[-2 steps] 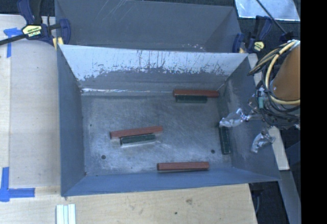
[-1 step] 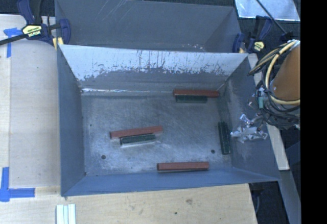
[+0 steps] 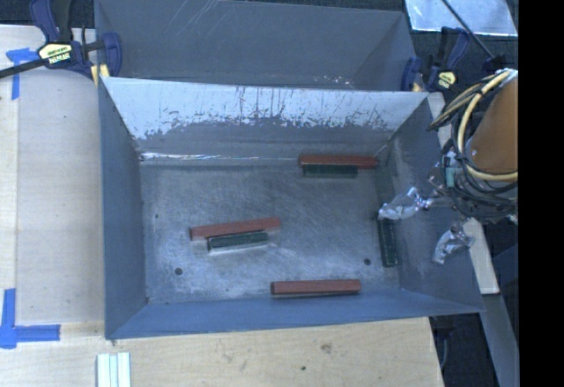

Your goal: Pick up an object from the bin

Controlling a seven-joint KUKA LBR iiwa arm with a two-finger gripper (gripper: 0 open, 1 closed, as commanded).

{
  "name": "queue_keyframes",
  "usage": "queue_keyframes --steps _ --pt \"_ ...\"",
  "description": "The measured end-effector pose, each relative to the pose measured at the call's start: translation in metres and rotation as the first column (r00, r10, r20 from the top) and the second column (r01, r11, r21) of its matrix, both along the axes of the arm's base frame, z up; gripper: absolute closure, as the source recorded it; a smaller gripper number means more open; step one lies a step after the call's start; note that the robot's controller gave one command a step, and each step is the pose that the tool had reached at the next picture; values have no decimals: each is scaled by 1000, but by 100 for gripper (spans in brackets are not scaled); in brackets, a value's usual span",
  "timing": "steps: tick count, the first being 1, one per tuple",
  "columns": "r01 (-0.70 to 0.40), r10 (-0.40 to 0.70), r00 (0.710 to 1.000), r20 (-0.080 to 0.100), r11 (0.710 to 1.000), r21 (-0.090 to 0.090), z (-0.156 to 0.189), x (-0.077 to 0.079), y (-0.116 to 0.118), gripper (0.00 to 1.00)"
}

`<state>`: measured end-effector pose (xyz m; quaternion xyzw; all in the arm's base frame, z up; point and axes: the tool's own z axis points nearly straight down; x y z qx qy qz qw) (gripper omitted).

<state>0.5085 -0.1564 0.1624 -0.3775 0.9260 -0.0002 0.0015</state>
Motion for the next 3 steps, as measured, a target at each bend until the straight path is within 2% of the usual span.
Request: queue_keyframes --steps 1,2,3 --pt "0 0 1000 0 1000 0 0 0 0 0" --pt "-4 4 1000 14 1000 5 -86 27 13 100" --pt "-4 4 1000 14 1000 5 -86 27 13 100"
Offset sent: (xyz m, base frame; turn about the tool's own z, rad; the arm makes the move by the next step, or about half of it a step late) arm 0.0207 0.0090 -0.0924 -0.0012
